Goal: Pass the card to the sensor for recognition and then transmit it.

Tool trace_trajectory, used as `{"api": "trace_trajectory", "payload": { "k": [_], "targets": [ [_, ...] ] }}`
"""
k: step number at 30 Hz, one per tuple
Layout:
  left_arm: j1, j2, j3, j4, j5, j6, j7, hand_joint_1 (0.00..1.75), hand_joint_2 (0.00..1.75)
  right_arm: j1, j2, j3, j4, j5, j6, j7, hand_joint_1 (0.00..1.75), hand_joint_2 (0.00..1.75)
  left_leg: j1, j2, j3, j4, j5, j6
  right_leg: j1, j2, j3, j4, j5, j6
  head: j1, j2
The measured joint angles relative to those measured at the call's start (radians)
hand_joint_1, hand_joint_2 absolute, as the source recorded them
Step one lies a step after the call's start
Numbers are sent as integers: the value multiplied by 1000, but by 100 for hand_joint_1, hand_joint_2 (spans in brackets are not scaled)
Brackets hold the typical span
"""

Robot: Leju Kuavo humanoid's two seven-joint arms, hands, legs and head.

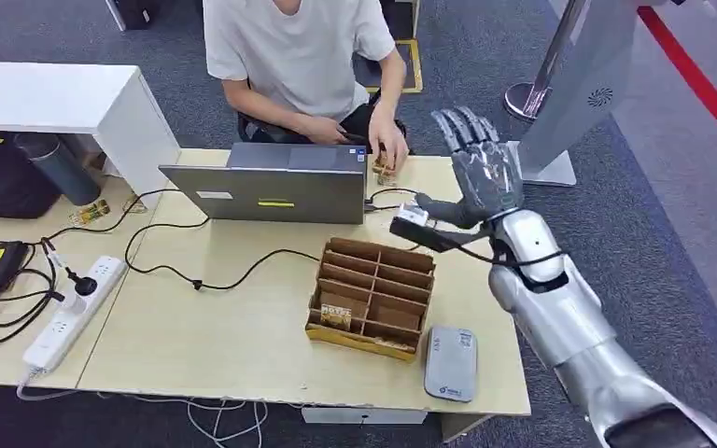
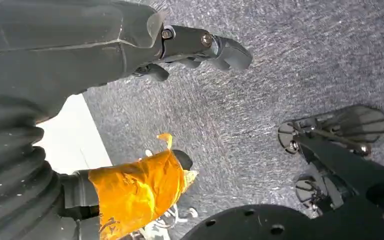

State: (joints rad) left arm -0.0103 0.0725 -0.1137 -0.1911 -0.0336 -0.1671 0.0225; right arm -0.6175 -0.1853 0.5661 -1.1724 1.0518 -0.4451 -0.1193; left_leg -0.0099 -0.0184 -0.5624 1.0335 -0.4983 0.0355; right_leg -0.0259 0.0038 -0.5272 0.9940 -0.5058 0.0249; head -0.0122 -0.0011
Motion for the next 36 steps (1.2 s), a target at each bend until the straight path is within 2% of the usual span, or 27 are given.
{"api": "trace_trajectory", "payload": {
  "k": [13,18,23,29,36],
  "targets": [
    [16,-16,52,5,53,45,22,0,175,498,-189,-124,-514,-5,-96,-60,0,175,0,1,-2,0,-1,0,0,0,-1,-1,0,0,0,0],
    [21,-27,72,6,67,63,27,0,175,677,-221,-176,-655,2,-150,-89,0,175,0,1,-2,0,-1,0,0,0,-2,-1,-1,0,-1,0],
    [21,-37,85,7,76,78,27,0,175,811,-227,-188,-739,8,-179,-110,0,175,0,1,-2,0,-2,0,0,0,-1,-1,-1,-1,-1,0],
    [21,-45,95,8,76,89,27,0,175,876,-226,-116,-745,-4,-207,-84,0,175,0,2,-1,-1,-2,-1,0,1,-1,-1,-1,-1,0,0],
    [21,-48,95,8,66,99,29,0,175,846,-218,70,-650,-27,-210,-45,0,175,1,2,-1,-1,-1,-1,0,1,-1,-1,-1,-1,0,0]
  ]
}}
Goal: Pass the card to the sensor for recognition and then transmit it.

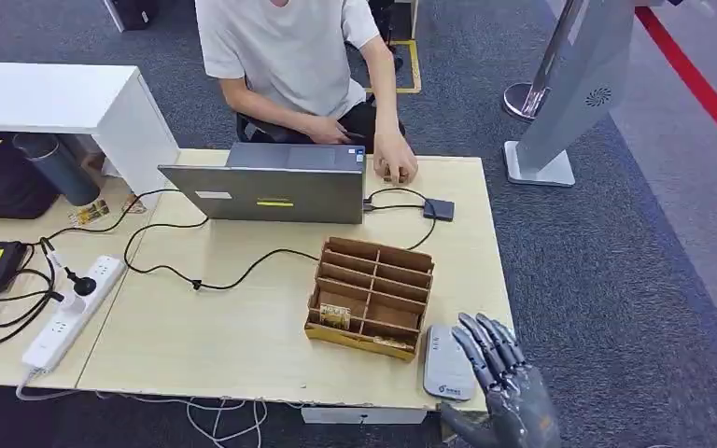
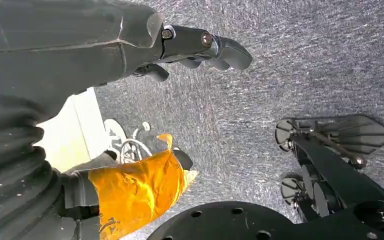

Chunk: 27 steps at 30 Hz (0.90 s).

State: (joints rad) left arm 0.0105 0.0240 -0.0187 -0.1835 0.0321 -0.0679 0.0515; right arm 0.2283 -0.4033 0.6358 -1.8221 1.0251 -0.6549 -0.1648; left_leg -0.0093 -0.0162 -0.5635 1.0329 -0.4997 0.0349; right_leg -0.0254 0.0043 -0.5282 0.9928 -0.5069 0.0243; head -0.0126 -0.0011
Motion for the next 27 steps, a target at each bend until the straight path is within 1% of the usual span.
{"api": "trace_trajectory", "payload": {
  "k": [3,6,12,17,22,24,27],
  "targets": [
    [0,0,0,0,-6,-2,0,0,175,-31,16,66,56,-6,-12,8,0,175,0,0,0,0,0,0,0,0,0,0,0,0,0,0],
    [-1,0,0,0,-9,-4,1,0,175,-62,42,116,107,-22,-14,6,0,175,0,0,0,0,0,0,0,0,0,0,0,0,0,0],
    [-1,0,0,0,-15,-8,1,0,175,-113,98,165,193,-65,-16,-19,0,175,1,0,0,0,0,0,0,0,0,0,0,0,0,0],
    [-1,0,0,0,-17,-12,1,0,175,-143,142,166,242,-73,-20,-26,0,175,0,0,0,0,0,0,0,0,0,0,0,0,0,0],
    [-1,0,0,0,-17,-13,1,0,175,-152,161,168,266,-63,-26,-29,0,175,0,0,0,0,0,0,0,0,0,0,0,0,0,0],
    [-1,0,0,0,-23,-13,1,0,175,-153,179,156,276,-21,-31,-38,0,175,1,0,0,0,0,0,0,0,0,0,0,0,0,0],
    [-1,2,0,0,-31,-17,1,0,175,-159,223,116,302,74,-32,-58,0,175,1,0,0,0,0,0,1,0,0,0,0,0,0,0]
  ]
}}
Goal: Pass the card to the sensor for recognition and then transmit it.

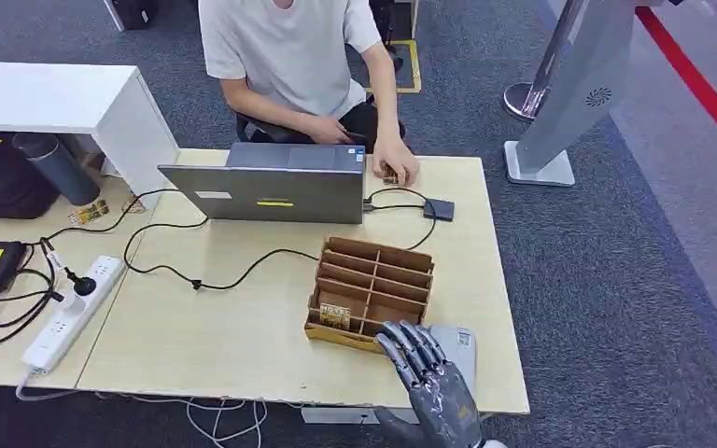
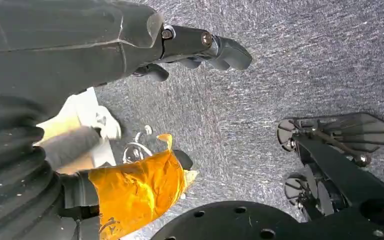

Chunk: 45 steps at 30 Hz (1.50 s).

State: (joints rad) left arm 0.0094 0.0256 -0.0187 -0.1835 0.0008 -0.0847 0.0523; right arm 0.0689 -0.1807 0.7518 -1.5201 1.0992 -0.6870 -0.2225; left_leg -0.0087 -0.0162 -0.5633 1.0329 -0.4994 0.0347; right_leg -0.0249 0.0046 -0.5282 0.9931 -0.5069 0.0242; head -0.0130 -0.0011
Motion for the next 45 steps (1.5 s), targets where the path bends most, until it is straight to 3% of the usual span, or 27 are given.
{"api": "trace_trajectory", "payload": {
  "k": [7,15,20,24,45],
  "targets": [
    [0,2,0,0,-12,-8,6,0,175,-2,93,-132,54,118,0,-46,0,175,0,0,0,0,0,0,0,0,0,0,0,0,0,0],
    [-1,4,0,0,-13,-9,10,0,175,8,140,-200,92,156,-2,-54,0,175,0,0,0,0,0,0,0,0,0,0,0,0,0,0],
    [-1,4,0,0,-13,-9,16,0,175,12,153,-212,115,152,-2,-52,0,175,0,0,0,0,0,0,0,0,0,0,0,0,0,0],
    [-1,4,0,0,-12,-8,18,0,175,12,154,-203,129,139,-2,-1,0,175,0,0,0,0,0,0,0,0,0,0,0,0,0,0],
    [-2,4,0,0,-18,-11,21,0,175,-9,186,-204,243,150,-3,-16,0,175,0,0,0,0,0,0,0,0,0,0,0,0,0,0]
  ]
}}
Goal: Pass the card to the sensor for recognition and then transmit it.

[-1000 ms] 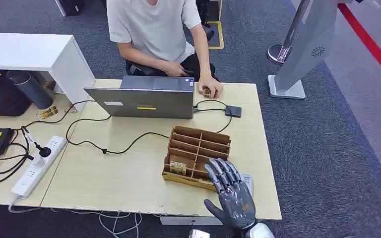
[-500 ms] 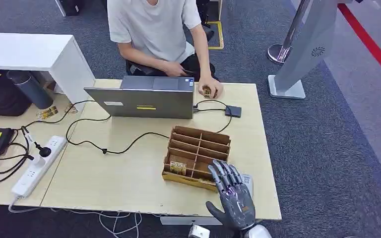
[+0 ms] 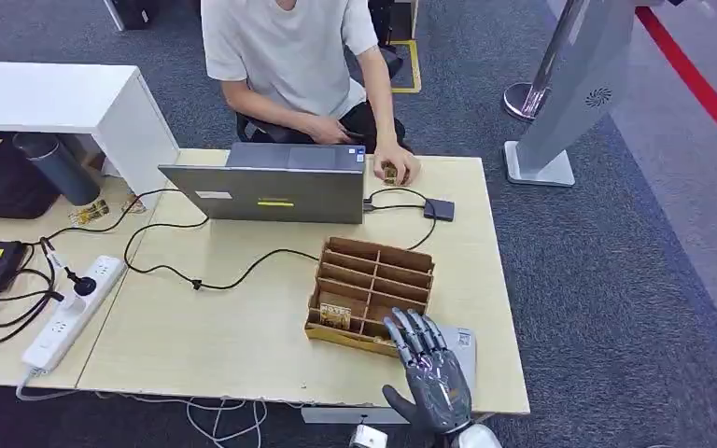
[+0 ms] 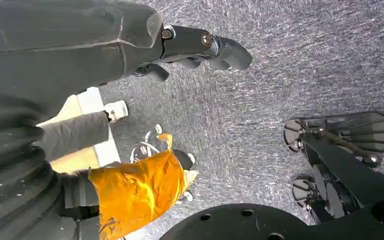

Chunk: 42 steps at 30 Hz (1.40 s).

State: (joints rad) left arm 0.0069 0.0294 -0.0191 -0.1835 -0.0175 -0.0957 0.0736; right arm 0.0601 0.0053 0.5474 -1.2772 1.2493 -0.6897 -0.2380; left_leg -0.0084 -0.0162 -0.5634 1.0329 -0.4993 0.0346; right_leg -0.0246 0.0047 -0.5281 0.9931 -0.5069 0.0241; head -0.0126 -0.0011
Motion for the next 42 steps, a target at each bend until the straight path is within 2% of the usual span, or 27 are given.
{"api": "trace_trajectory", "payload": {
  "k": [17,25,28,42],
  "targets": [
    [-3,5,-3,0,-21,-10,1,0,175,-59,37,-56,74,-18,0,-6,0,175,0,0,0,0,0,0,0,0,0,0,0,0,0,0],
    [-3,6,-3,0,-21,-10,1,0,175,-62,38,-59,78,-19,0,-6,0,175,0,0,0,0,0,0,0,0,0,0,0,0,0,0],
    [-6,9,-3,0,-28,-12,7,0,175,-88,61,-109,121,-27,0,-15,0,175,0,0,0,0,0,0,0,0,0,0,0,0,0,0],
    [-10,10,-3,0,-26,-9,7,0,175,-83,68,-124,129,-37,0,-33,0,175,0,0,0,0,0,0,0,0,0,0,0,0,0,0]
  ]
}}
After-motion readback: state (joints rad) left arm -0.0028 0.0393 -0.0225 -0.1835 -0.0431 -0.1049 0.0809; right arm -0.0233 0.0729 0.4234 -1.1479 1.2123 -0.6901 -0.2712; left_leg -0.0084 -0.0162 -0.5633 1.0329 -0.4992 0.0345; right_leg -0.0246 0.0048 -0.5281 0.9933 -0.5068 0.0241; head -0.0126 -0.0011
